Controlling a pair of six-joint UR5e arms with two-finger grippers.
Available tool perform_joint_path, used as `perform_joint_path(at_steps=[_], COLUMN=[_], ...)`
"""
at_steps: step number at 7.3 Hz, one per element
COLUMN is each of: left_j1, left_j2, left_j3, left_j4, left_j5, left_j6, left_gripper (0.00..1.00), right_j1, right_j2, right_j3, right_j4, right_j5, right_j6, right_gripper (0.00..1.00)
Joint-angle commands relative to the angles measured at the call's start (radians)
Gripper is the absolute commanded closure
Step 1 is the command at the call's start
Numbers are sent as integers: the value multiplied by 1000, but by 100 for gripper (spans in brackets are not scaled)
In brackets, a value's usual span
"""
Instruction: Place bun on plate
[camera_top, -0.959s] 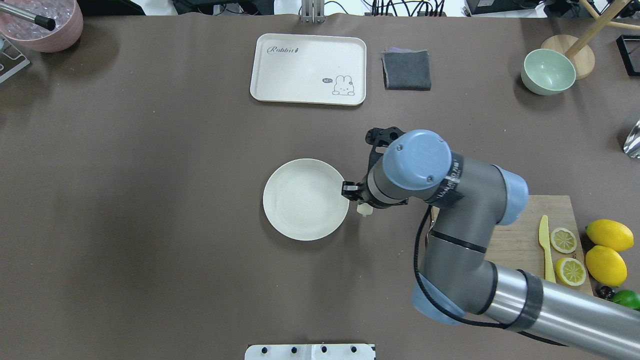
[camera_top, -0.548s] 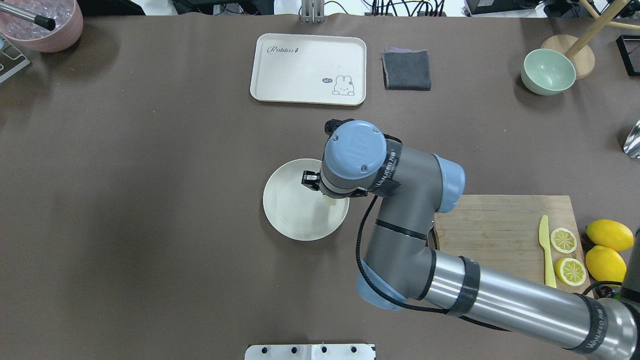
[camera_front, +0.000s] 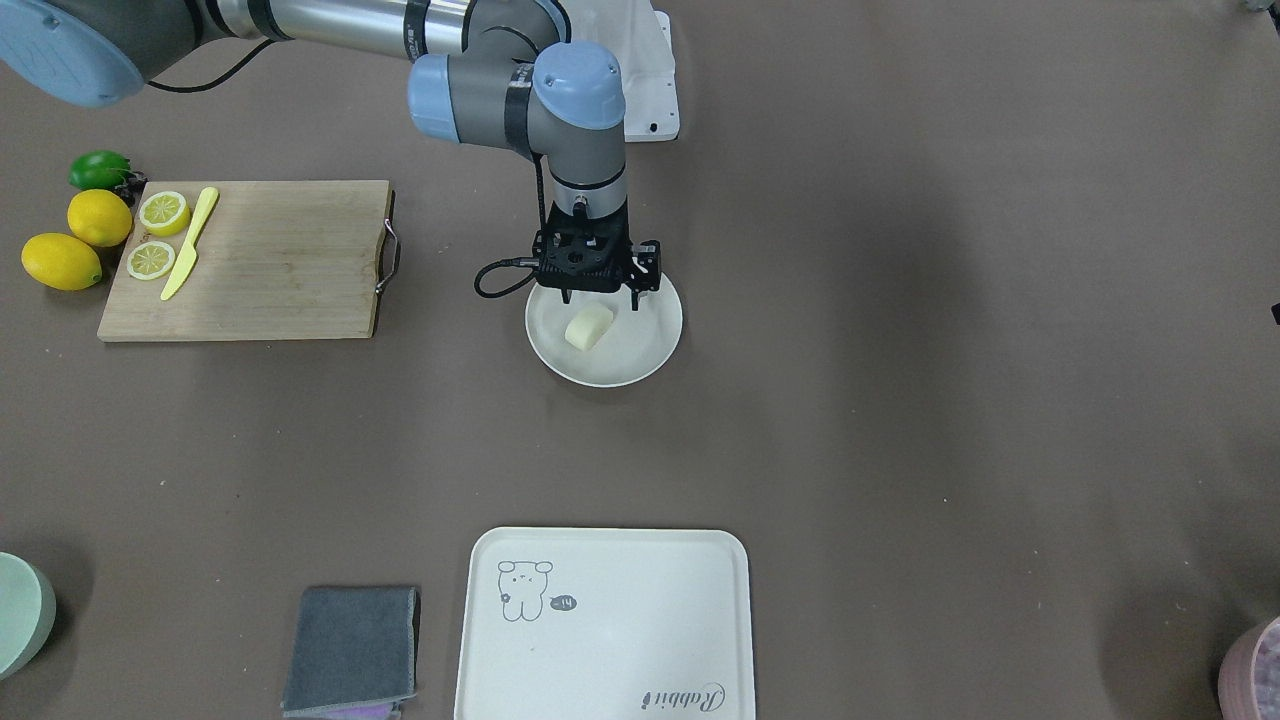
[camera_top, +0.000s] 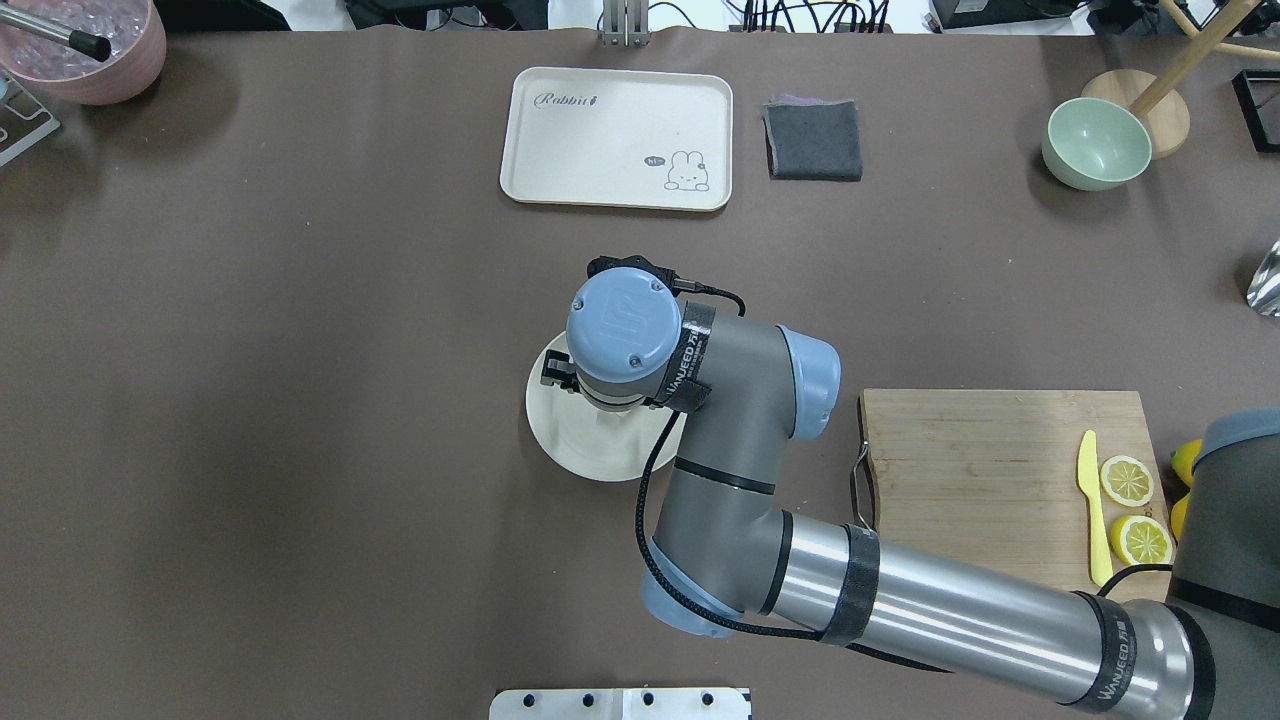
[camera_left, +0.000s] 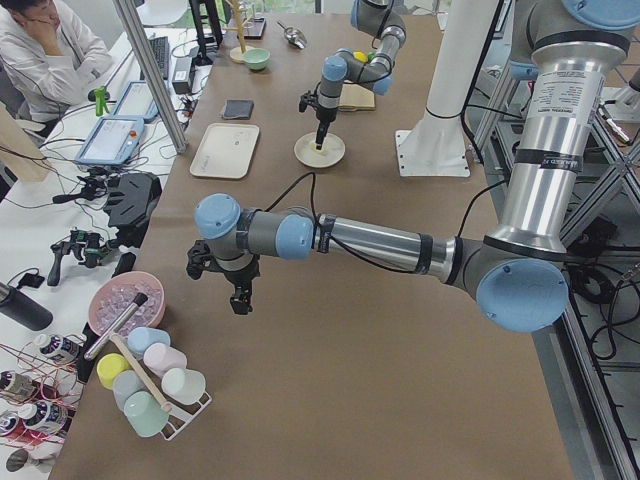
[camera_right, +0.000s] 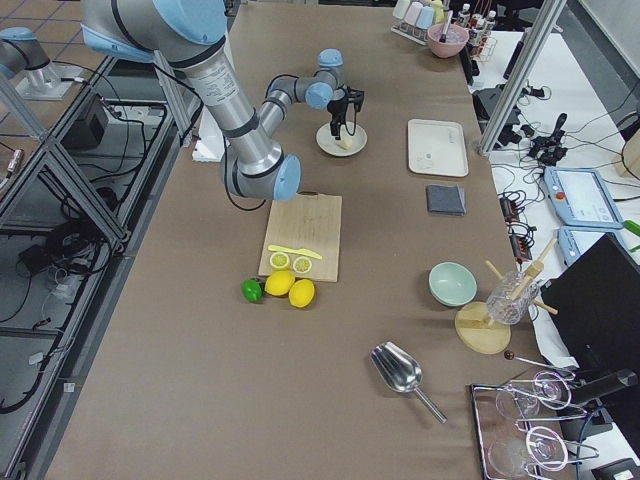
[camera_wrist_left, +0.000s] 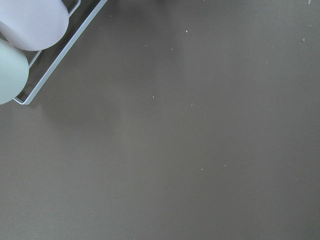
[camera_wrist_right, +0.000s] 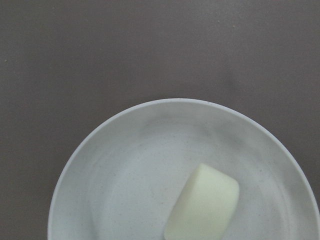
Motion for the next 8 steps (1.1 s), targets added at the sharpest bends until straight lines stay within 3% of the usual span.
perform_joint_path(at_steps=[1,5,6,8], left_j1=[0,-44,-63,-90], left_j2=[0,53,101,186], left_j3=[1,1,-12,-45], left_j4=[0,3,2,-24], left_j5=[0,3,3,3], left_j6=[0,0,0,2], left_gripper=[2,2,2,2], right_j1=[1,84,148,286], right_j2=[3,-4,-12,-138], right_j3=[8,20,23,130], right_j4=[0,-1,-4,-6], right_j5=[-10,16,103,233], right_j6=[1,-44,-108,-258], right_gripper=[1,0,0,0])
